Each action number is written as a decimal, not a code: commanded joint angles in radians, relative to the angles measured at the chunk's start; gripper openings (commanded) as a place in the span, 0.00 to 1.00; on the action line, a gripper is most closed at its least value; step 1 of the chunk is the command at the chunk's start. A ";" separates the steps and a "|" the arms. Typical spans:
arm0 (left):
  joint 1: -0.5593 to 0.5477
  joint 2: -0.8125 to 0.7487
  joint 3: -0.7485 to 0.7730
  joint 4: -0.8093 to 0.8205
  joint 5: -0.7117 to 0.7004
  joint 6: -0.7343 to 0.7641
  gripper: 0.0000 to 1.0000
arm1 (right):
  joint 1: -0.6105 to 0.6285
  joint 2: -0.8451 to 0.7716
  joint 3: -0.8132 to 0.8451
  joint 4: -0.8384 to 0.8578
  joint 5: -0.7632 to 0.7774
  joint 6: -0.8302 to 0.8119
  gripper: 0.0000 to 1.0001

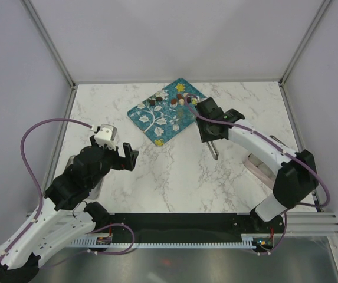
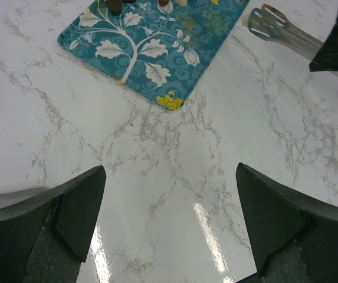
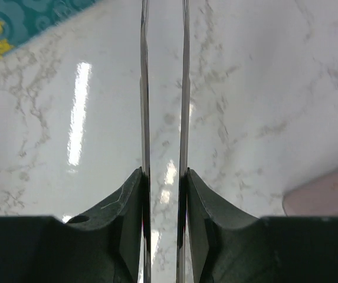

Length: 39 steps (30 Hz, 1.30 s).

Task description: Pack the chocolate

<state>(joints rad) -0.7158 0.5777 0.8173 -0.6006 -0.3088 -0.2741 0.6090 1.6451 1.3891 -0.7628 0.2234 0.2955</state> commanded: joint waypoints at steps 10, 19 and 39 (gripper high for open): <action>-0.005 0.001 0.008 0.010 0.043 0.006 1.00 | -0.170 -0.497 -0.214 -0.421 0.126 0.289 0.38; -0.005 0.001 0.006 0.012 0.062 0.007 1.00 | -0.272 -0.603 -0.248 -0.573 0.077 0.336 0.38; -0.005 -0.012 0.005 0.012 0.074 0.007 1.00 | -0.302 -0.650 -0.351 -0.599 0.067 0.429 0.39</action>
<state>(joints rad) -0.7158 0.5720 0.8173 -0.6003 -0.2340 -0.2741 0.3138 1.0134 1.0409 -1.3434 0.2852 0.6964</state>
